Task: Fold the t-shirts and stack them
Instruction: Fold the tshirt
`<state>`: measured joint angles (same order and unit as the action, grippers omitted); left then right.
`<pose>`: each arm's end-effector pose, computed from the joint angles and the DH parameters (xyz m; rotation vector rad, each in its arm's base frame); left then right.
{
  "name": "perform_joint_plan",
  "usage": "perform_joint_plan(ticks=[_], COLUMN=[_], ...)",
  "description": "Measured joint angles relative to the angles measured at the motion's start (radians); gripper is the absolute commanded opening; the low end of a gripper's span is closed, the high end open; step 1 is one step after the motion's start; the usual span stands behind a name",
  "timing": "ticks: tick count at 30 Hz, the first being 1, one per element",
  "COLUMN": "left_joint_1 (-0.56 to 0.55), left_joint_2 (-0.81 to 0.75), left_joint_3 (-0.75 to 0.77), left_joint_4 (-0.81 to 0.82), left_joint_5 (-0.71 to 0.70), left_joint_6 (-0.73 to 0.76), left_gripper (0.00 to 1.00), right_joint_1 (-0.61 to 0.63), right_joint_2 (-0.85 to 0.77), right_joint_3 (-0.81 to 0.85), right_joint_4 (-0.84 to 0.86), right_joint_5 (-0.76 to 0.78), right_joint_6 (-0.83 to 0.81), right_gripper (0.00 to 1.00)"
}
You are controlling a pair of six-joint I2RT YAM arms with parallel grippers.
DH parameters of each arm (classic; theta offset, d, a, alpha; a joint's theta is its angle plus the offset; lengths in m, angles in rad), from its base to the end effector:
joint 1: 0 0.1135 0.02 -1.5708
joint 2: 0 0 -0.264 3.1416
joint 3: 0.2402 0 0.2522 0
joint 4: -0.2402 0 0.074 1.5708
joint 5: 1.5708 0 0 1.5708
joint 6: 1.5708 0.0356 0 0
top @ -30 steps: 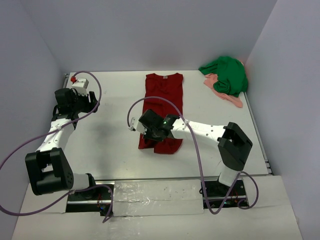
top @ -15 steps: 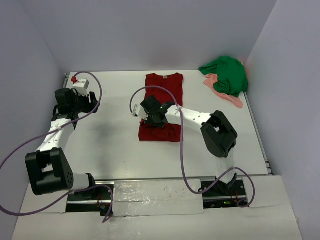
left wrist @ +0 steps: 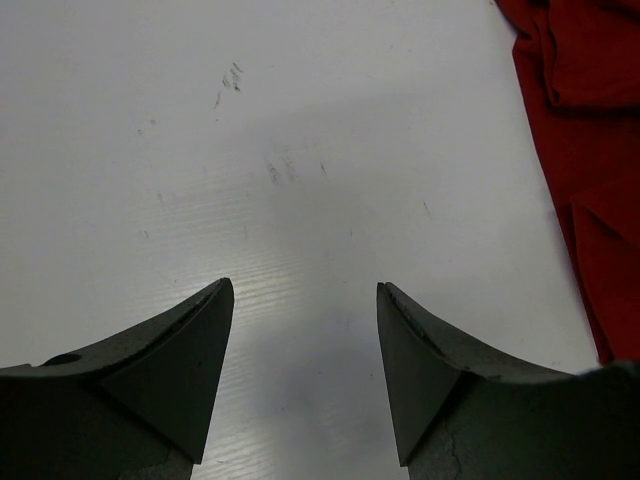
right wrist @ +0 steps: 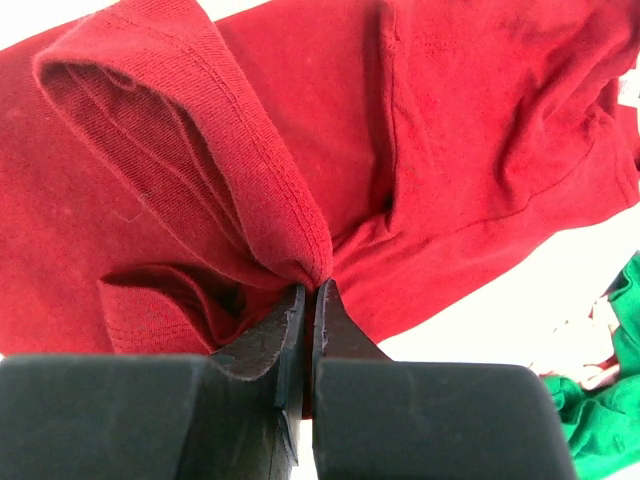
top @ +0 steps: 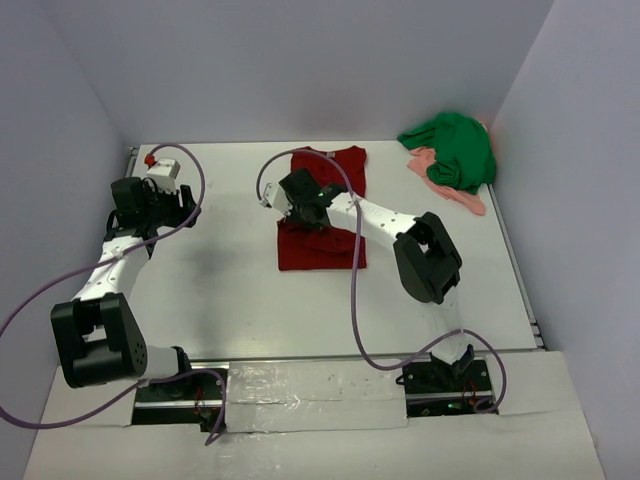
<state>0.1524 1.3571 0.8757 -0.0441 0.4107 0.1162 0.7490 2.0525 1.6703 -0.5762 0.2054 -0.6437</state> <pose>0.2998 0.0317 0.2578 0.2083 2.0485 -0.2643 0.3378 0.3042 0.2227 -1.5484 1.9796 -0.2168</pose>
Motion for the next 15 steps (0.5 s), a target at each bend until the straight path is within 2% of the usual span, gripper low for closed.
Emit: perform_joint_plan(ticks=[12,14,15], left_joint_1=[0.000,0.000,0.000], left_joint_2=[0.006,0.007,0.008], left_joint_3=[0.000,0.000,0.000], left_joint_4=[0.000,-0.001,0.000], left_joint_5=[0.014,0.014,0.015], left_joint_6=[0.001,0.001,0.001], left_gripper=[0.68,0.68,0.68], right_joint_1=[-0.063,-0.077,-0.085], right_joint_2=[0.084,0.094,0.097], right_joint_3=[0.013,0.013,0.013], right_joint_4=[0.024,0.032,0.037], right_joint_5=[0.000,0.000,0.000], right_joint_6=[-0.001,0.004,0.008], right_gripper=[0.01,0.17,0.41])
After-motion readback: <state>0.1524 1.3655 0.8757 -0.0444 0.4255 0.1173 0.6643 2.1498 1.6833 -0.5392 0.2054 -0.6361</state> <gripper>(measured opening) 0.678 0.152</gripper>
